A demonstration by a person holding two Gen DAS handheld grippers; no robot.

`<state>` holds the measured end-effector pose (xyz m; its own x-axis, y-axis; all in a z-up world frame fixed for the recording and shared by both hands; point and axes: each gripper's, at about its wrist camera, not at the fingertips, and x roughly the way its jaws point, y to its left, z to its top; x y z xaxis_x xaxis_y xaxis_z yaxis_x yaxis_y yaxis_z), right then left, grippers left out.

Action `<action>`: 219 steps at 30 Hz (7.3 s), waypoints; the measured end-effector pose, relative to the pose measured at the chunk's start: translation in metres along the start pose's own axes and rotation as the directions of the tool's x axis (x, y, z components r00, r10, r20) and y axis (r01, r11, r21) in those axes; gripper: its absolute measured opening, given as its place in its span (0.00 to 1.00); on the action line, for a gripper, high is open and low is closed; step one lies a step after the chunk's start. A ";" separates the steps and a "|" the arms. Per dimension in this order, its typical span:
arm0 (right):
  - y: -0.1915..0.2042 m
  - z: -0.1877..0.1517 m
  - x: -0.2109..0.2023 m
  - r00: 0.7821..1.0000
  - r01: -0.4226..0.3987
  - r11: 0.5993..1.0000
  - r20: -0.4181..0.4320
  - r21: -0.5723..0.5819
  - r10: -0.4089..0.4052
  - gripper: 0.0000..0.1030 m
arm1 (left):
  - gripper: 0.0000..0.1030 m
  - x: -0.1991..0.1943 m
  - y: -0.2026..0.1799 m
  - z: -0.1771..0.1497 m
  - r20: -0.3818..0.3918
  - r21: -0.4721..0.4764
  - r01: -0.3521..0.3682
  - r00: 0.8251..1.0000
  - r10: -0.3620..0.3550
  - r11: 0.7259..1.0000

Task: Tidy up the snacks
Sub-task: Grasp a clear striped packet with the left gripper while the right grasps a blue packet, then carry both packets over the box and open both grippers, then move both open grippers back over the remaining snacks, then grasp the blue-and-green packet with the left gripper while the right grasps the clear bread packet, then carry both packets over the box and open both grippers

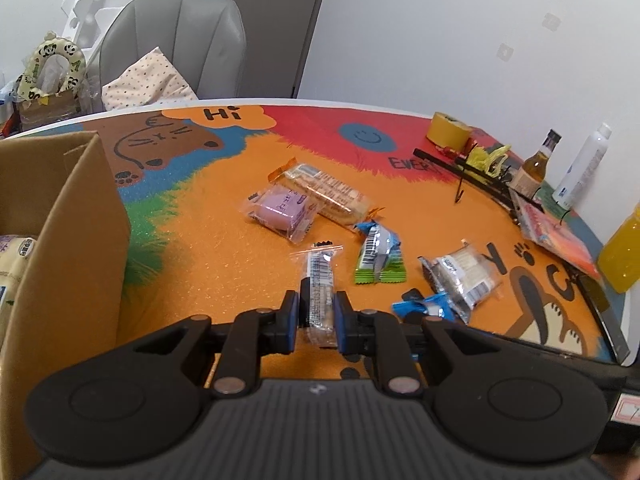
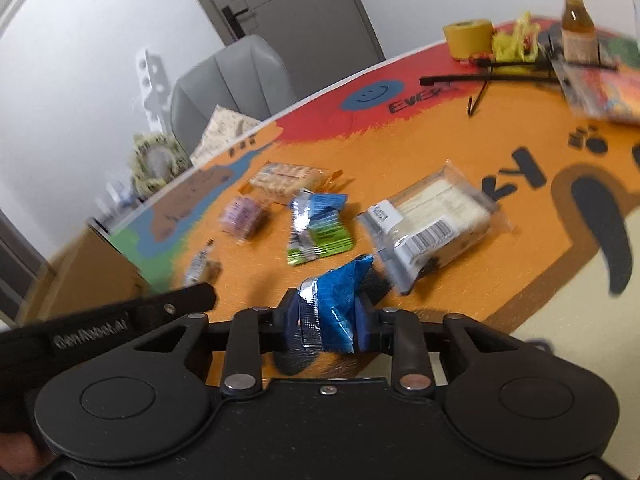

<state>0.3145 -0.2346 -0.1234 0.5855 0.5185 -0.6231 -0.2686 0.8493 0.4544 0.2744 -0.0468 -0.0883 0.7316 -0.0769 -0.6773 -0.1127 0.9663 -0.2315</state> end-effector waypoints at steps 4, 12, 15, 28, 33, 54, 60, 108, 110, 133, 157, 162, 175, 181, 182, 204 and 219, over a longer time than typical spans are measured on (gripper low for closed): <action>0.002 -0.002 -0.018 0.999 -0.001 1.000 0.043 -0.004 0.001 0.24 | 0.17 -0.010 -0.003 -0.001 0.015 0.009 0.010 1.000 -0.010 1.000; 0.016 -0.002 -0.041 0.997 -0.023 0.999 0.074 -0.023 0.024 0.24 | 0.17 -0.034 -0.003 -0.001 0.049 0.008 0.030 0.998 -0.030 1.000; 0.022 -0.002 -0.047 0.996 -0.025 0.999 0.086 -0.033 0.028 0.24 | 0.17 -0.044 -0.002 -0.001 0.060 0.007 0.032 0.998 -0.033 0.999; 0.050 -0.005 -0.070 0.990 -0.048 0.996 0.130 -0.079 0.058 0.24 | 0.17 -0.092 0.007 -0.003 0.131 0.006 0.049 0.990 -0.049 0.999; 0.063 -0.007 -0.075 0.987 -0.072 0.993 0.137 -0.096 0.084 0.24 | 0.17 -0.108 0.018 -0.002 0.151 0.002 0.038 0.988 -0.038 0.999; 0.133 -0.015 -0.065 0.975 -0.170 0.967 0.112 -0.188 0.193 0.24 | 0.17 -0.157 0.089 0.002 0.199 -0.061 -0.059 0.977 0.070 0.996; 0.153 -0.017 -0.060 0.973 -0.182 0.959 0.098 -0.216 0.207 0.24 | 0.17 -0.163 0.110 -0.001 0.194 -0.095 -0.077 0.977 0.094 0.993; 0.159 0.014 -0.023 0.991 -0.096 0.968 0.072 -0.231 0.115 0.95 | 0.89 -0.138 0.150 0.028 0.167 -0.195 -0.194 0.959 0.227 0.962; 0.151 0.015 -0.027 0.993 -0.075 0.971 0.074 -0.227 0.094 0.97 | 0.90 -0.136 0.143 0.027 0.162 -0.176 -0.179 0.965 0.208 0.968; 0.066 0.015 -0.064 0.989 0.103 0.983 0.124 -0.151 -0.084 1.00 | 0.91 -0.120 0.077 0.024 0.120 -0.052 -0.029 0.992 0.035 0.998; -0.021 0.032 -0.039 0.992 0.094 0.987 0.096 -0.133 -0.082 1.00 | 0.78 -0.040 -0.017 0.030 0.092 0.055 0.036 0.995 -0.041 0.998; -0.027 0.037 -0.021 0.993 0.104 0.980 0.066 -0.169 -0.094 1.00 | 0.60 -0.018 -0.025 0.031 0.052 0.042 0.050 0.997 -0.052 0.998; -0.038 0.035 0.017 0.991 0.130 0.961 0.043 -0.243 -0.123 0.67 | 0.50 0.044 -0.035 0.030 -0.018 0.038 0.049 0.999 -0.048 0.998; -0.046 0.035 0.011 0.992 0.120 0.968 0.059 -0.218 -0.110 0.57 | 0.49 0.066 -0.044 0.030 -0.002 0.070 0.040 0.999 -0.040 0.997; -0.047 0.035 0.011 0.992 0.122 0.968 0.061 -0.217 -0.111 0.57 | 0.49 0.070 -0.046 0.030 -0.008 0.073 0.037 0.999 -0.036 0.997; -0.039 0.016 -0.015 0.986 0.143 0.979 0.110 -0.149 -0.127 0.55 | 0.29 0.048 -0.051 0.013 -0.020 0.155 0.025 1.000 -0.022 0.988; -0.008 0.003 -0.048 0.985 0.093 0.986 0.155 -0.138 -0.071 0.54 | 0.22 -0.015 -0.030 0.006 0.035 0.121 0.048 0.998 -0.052 0.991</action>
<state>0.2905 -0.2661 -0.0954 0.7147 0.4355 -0.5473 -0.3159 0.8991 0.3029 0.2709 -0.0736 -0.0670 0.7598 -0.1188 -0.6392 0.0046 0.9841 -0.1774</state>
